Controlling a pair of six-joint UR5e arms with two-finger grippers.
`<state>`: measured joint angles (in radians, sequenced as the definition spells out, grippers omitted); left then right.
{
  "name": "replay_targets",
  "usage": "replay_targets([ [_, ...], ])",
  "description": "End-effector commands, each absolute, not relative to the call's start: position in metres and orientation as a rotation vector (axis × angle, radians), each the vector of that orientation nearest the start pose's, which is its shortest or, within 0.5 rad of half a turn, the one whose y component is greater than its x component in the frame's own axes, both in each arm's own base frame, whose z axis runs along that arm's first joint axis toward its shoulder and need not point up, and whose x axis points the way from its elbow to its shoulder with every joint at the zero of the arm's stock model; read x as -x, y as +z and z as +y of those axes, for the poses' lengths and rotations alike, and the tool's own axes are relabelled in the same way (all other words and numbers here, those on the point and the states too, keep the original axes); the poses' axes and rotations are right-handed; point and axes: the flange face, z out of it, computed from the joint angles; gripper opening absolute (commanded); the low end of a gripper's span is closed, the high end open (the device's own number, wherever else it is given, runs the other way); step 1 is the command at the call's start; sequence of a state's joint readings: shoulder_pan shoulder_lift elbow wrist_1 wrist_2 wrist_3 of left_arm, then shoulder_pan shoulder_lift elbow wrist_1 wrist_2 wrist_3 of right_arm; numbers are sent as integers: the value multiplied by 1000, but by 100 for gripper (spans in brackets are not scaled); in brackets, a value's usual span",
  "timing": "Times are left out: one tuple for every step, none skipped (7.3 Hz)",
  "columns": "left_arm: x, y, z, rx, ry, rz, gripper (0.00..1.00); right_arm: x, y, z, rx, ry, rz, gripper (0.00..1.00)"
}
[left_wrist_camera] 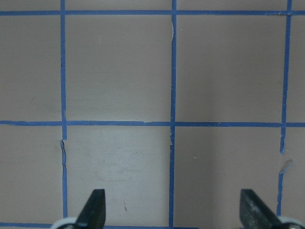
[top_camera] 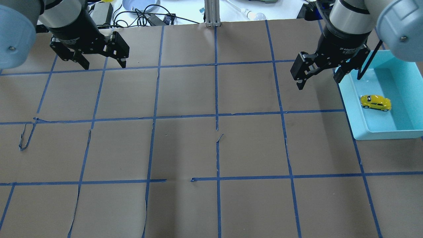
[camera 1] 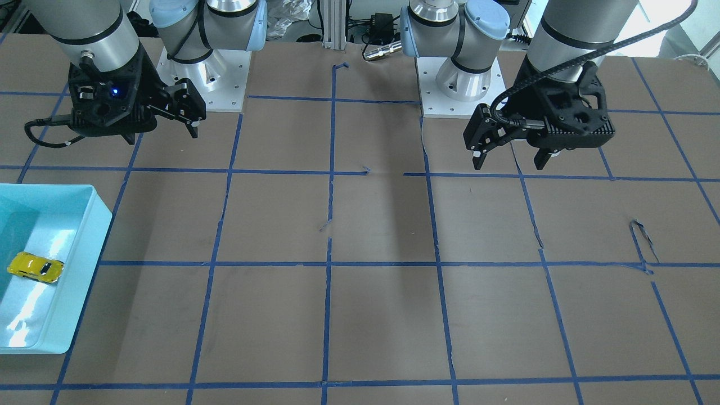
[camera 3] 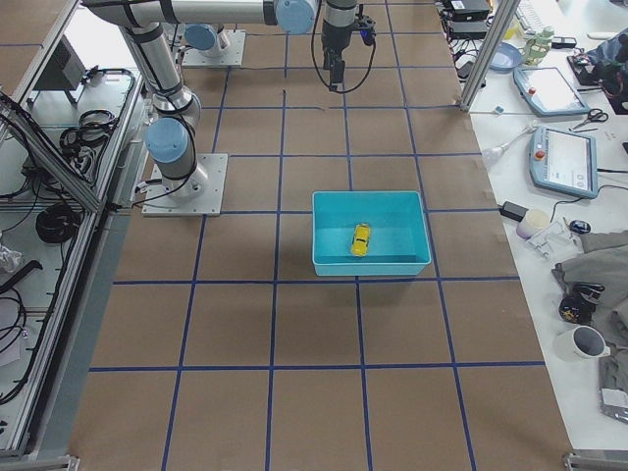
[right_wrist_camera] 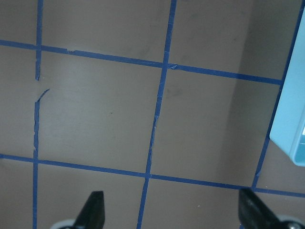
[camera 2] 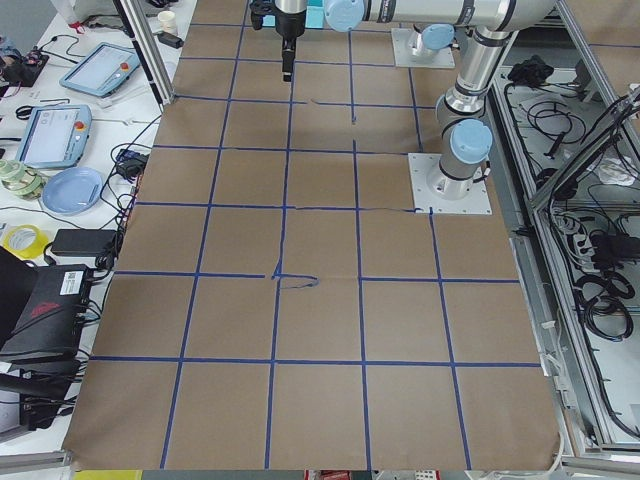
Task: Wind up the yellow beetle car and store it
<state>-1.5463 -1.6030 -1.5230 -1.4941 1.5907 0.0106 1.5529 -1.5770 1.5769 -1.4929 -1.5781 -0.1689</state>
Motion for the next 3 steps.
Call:
replay_targets([
  [119, 503, -518, 23, -141, 3117, 100, -123, 480, -482, 238, 128, 3141, 100],
  [119, 503, -517, 23, -143, 3117, 100, -124, 478, -481, 240, 151, 3135, 100],
  [120, 502, -518, 20, -141, 3120, 100, -124, 478, -481, 239, 148, 3133, 100],
])
